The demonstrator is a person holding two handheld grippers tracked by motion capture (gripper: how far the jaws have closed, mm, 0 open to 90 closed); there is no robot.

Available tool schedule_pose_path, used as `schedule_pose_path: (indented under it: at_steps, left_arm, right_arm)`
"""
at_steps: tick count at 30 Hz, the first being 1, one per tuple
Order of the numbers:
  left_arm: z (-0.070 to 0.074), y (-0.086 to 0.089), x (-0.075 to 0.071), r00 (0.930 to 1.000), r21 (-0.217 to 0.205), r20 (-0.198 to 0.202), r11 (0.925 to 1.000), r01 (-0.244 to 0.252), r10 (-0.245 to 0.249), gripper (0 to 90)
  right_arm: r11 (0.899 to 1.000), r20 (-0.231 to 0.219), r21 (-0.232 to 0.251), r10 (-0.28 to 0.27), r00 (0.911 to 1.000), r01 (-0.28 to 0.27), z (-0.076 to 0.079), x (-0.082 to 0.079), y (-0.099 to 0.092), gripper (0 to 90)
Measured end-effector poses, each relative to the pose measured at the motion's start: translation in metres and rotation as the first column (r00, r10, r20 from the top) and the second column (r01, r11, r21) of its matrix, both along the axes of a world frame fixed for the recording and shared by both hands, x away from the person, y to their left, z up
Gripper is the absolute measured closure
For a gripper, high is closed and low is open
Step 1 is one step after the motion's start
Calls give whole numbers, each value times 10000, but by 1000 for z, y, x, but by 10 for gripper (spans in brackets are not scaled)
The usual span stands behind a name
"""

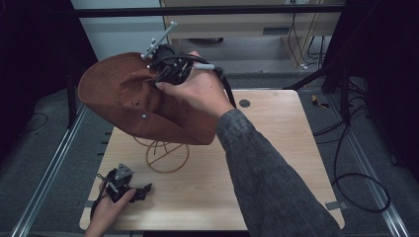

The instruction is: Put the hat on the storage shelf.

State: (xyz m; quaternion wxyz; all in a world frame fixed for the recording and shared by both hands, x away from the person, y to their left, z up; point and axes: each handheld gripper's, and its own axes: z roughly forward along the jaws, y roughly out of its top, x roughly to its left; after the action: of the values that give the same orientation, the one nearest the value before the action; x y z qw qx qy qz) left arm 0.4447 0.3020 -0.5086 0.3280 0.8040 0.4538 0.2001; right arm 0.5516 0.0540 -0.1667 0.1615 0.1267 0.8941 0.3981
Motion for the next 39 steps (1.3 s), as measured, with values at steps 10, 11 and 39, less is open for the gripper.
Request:
schedule_pose_path:
  at_steps: [10,11,39]
  left_arm:
    - [0,0,0,10000,2,-3,10000,1,-1,0]
    - [0,0,0,10000,-1,-1,10000,-2,2,0]
    - [0,0,0,10000,37,0,10000,-14,14,0]
  right_arm:
    - [9999,-79,-85,124,9999,-124,-5,0,7,892]
    - [9998,-116,-101,172,9998,-173,-7,0,9,892]
    - [9993,-728,-143,341,9968,-352,-33,6,26,888]
